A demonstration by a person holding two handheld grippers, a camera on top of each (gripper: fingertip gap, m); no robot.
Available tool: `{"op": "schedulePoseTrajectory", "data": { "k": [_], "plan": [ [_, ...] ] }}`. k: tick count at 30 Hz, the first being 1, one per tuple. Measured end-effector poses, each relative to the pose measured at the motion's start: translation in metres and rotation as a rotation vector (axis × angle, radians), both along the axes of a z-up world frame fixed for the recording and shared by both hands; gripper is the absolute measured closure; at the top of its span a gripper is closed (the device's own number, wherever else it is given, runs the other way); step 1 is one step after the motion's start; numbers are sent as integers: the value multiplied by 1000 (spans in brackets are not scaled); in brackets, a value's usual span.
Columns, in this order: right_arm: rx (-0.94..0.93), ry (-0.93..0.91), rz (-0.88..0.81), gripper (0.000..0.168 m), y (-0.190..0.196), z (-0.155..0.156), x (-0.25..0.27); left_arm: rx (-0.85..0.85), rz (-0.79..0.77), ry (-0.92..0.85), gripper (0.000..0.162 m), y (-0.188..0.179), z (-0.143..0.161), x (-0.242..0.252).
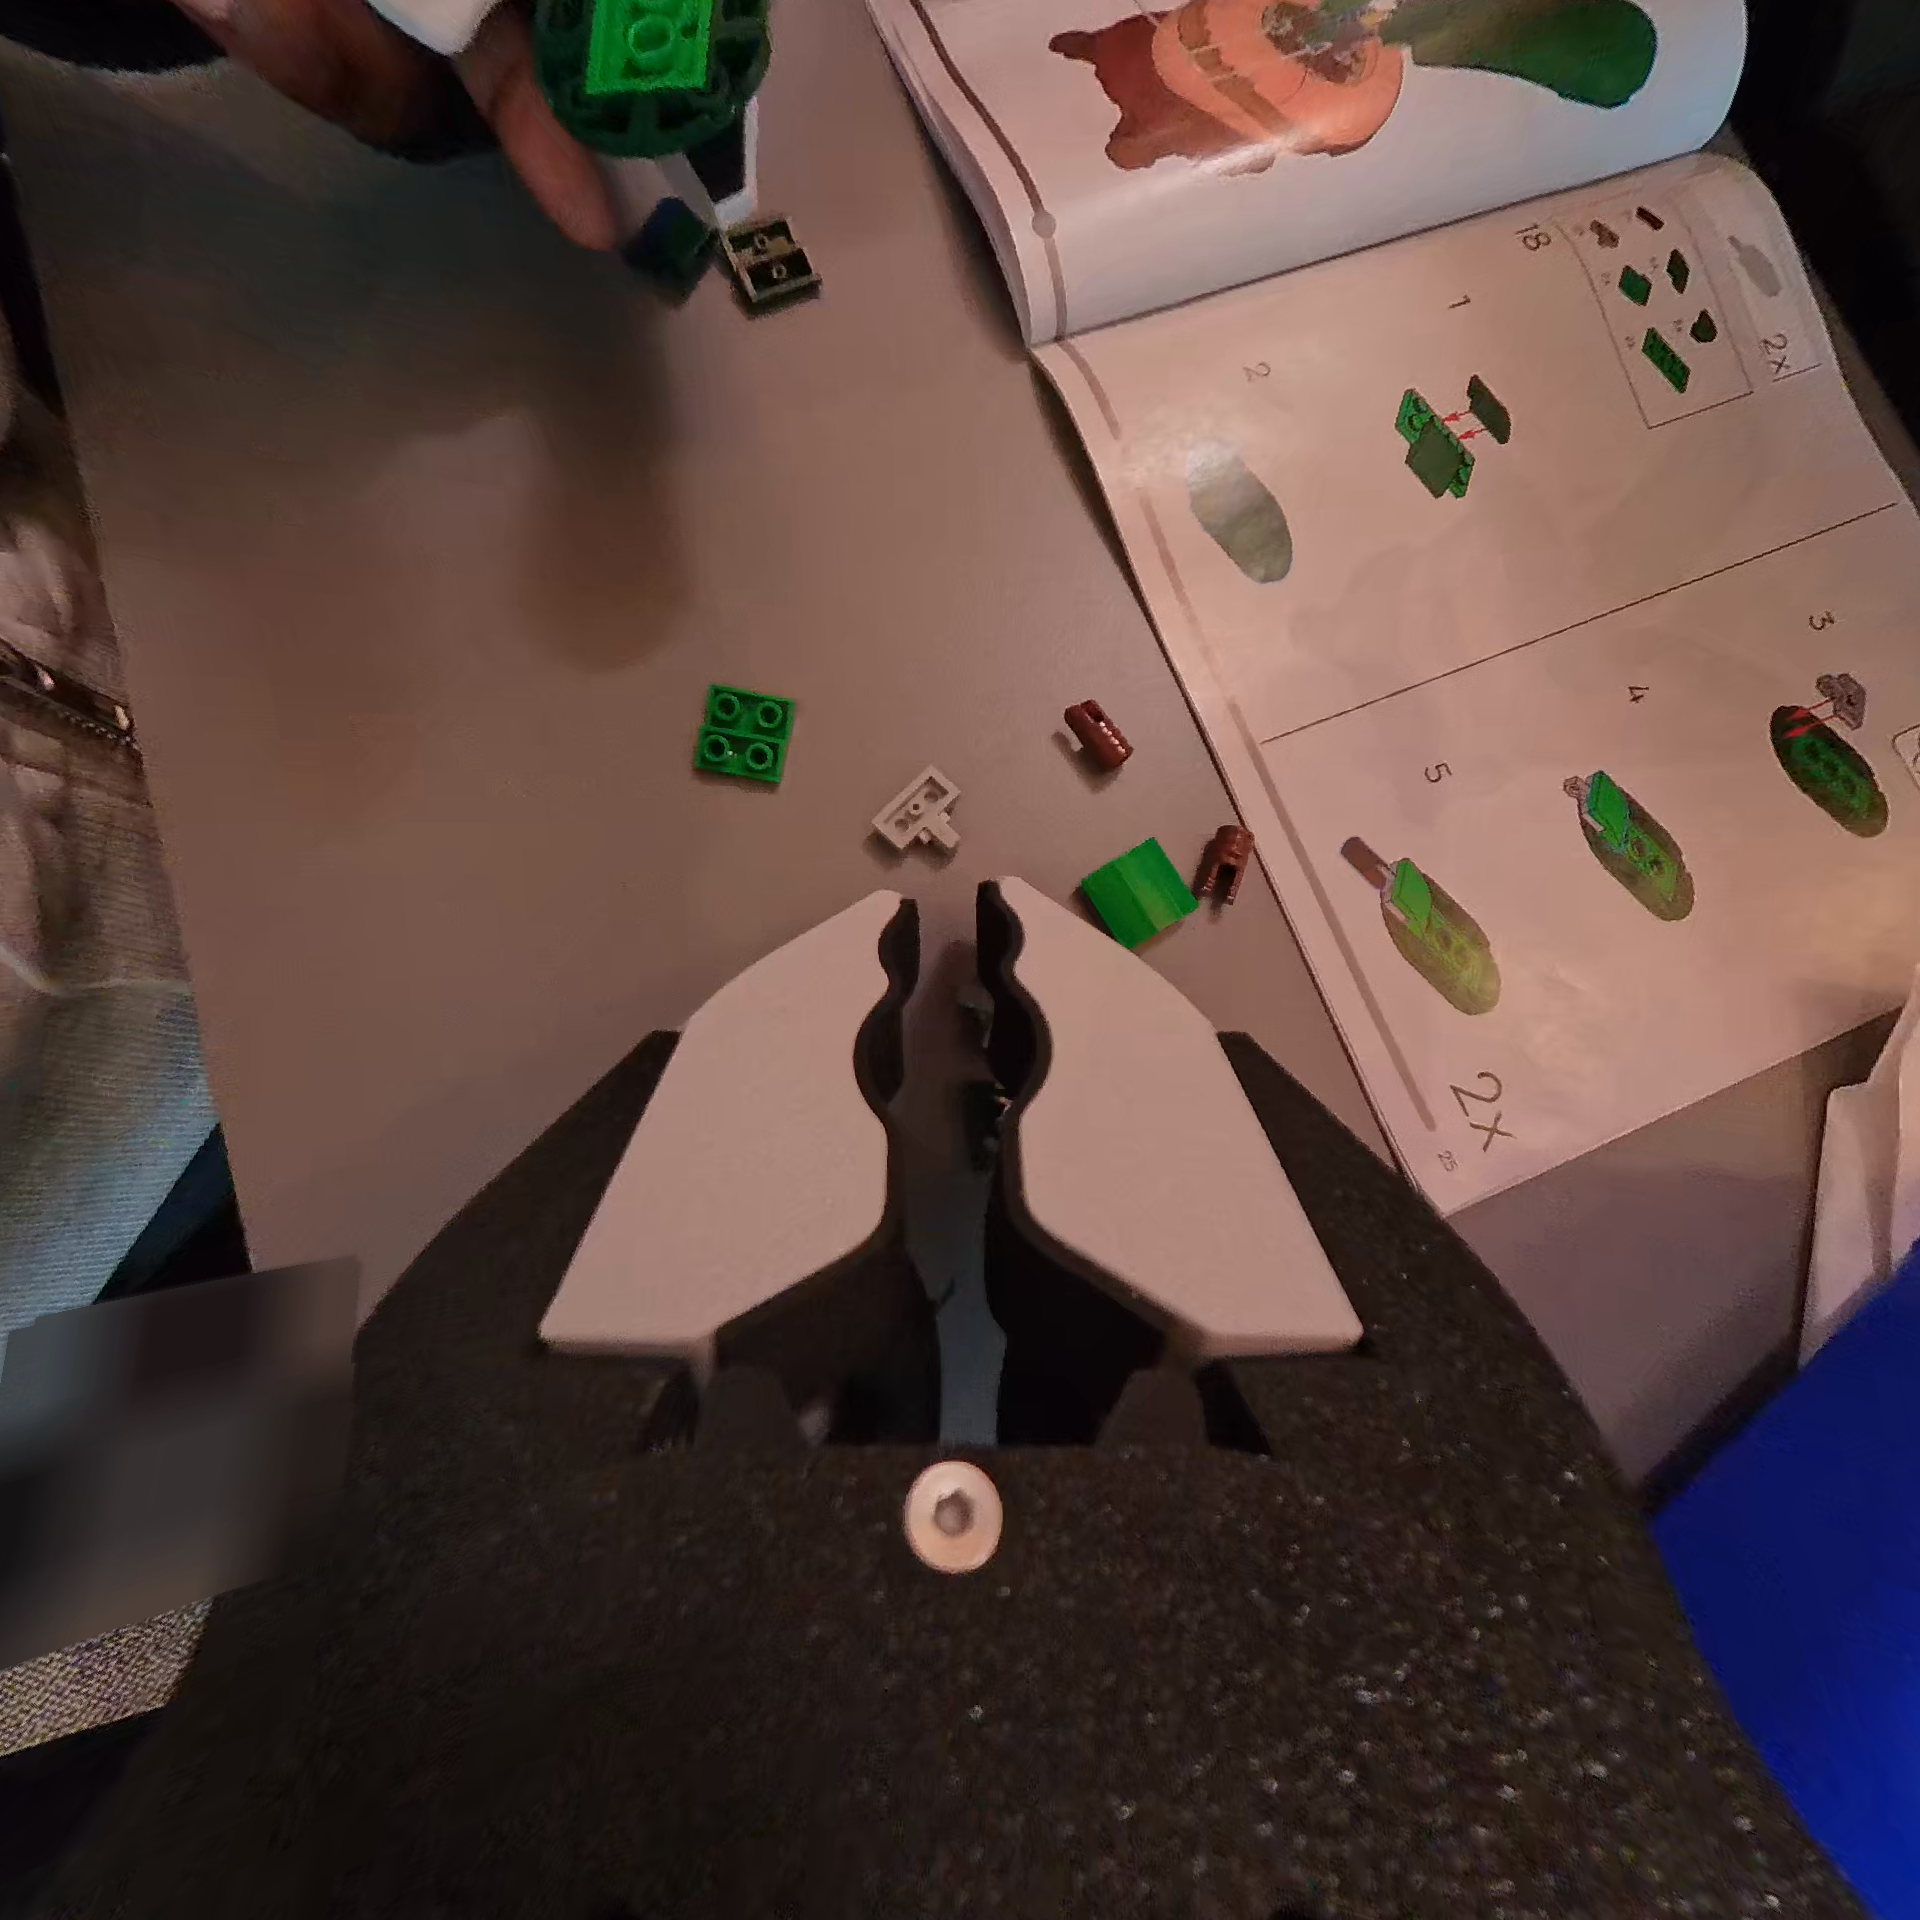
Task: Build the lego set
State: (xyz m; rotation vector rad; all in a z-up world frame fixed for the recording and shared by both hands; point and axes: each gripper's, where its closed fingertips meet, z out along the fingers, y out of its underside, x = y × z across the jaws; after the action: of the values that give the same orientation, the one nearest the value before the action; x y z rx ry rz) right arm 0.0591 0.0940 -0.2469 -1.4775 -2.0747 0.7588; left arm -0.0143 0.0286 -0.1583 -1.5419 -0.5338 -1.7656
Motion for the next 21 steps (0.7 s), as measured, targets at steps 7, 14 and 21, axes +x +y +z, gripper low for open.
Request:
{"op": "schedulePoseTrajectory", "data": {
  "k": [7,14,21],
  "plan": [
    [17,-24,7,157,-2,-6,1,3,4,1,88,-3,1,0],
    [44,181,-84,156,4,14,-14,5,11,15,88,-4,0,1],
    [30,250,-130,151,7,14,-7,-4,24,18,87,-4,-2,-1]
  ]
}}
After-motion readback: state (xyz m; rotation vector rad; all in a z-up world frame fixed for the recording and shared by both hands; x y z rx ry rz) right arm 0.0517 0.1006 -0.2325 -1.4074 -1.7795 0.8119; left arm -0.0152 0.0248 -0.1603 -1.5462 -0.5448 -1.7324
